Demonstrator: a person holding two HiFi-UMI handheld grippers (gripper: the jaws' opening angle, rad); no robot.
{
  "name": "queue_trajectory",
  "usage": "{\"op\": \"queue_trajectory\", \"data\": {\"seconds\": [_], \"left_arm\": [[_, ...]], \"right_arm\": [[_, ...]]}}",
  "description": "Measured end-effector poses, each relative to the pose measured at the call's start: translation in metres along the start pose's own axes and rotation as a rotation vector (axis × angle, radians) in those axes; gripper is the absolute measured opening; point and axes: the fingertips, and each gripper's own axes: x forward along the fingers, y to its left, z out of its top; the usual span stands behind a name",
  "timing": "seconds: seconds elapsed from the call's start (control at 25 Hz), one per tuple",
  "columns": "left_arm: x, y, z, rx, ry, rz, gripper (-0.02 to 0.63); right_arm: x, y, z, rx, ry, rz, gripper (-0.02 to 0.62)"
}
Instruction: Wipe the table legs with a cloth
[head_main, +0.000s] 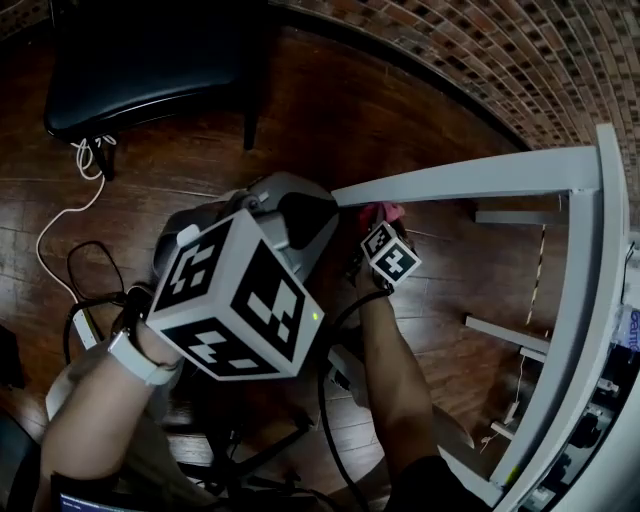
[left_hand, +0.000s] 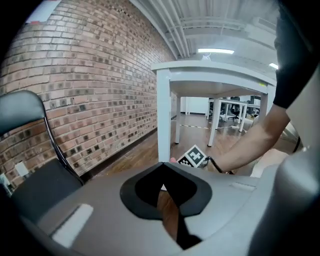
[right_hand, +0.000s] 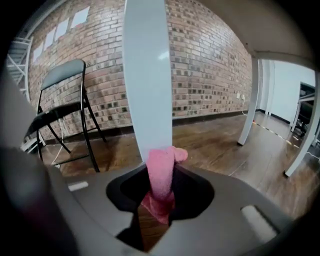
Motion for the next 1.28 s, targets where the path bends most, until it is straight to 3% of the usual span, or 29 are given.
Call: {"op": "queue_trajectory", "data": {"seconds": [0.2,0.4,0.52,0.68,0.8,1.0,1.28], "left_arm": [[-0.028,-0.008,0.015,0.074,-0.055,0.008,0.002],[-0.057,-0.008,0.034,0.094,-0.13,0.03,0.002],[-0.071,-0.014,0.039,0.11,-0.163,0.034,0.002],[-0.083,-0.019,0.029,0.133,-0.145,0.039,0.002],[-0.092,-0.024,0.026,0.134,-0.152,0.037,0.002],[-0.102,-0.032,0.022,0.147,-0.157,0.03,0.002],[-0.117,-0.051,0.025,0.177,-0.179,0.016,0.002]], "right_arm": [[-0.083,0.019,0.077,-0.027,-0.149,0.051,0.103],[-0.169,0.045,0.162,-0.008,-0.325,0.106,0.103],[-0.228,0.058,0.215,0.125,-0.444,0.177,0.101],[-0.293,0.088,0.273,0.288,-0.584,0.297,0.101],[-0.317,0.091,0.308,0.389,-0.686,0.281,0.101],[-0.328,0.051,0.315,0.643,-0.699,0.161,0.101],[-0.38,0.025,0.271,0.668,-0.682,0.117,0.101]]}}
